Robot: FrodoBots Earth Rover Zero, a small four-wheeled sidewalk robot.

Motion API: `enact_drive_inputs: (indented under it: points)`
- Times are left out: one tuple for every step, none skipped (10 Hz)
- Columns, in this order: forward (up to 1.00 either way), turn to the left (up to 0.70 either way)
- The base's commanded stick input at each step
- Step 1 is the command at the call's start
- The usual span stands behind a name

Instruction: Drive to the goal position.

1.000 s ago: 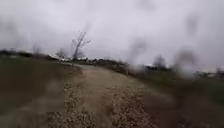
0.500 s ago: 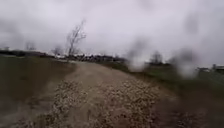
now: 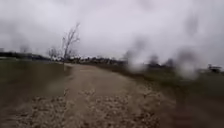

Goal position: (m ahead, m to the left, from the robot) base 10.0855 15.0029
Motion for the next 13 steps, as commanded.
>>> enact_drive_inputs:
  points:
    - [1.00,0.30]
    - [1.00,0.33]
    - [1.00,0.36]
    - [1.00,0.40]
    - [1.00,0.40]
    - [1.00,0.40]
    - [1.00,0.36]
    - [1.00,0.27]
    - [1.00,0.18]
    - [1.00,0.09]
    - [1.00,0.00]
    - [1.00,0.00]
    - [1.00,0.00]
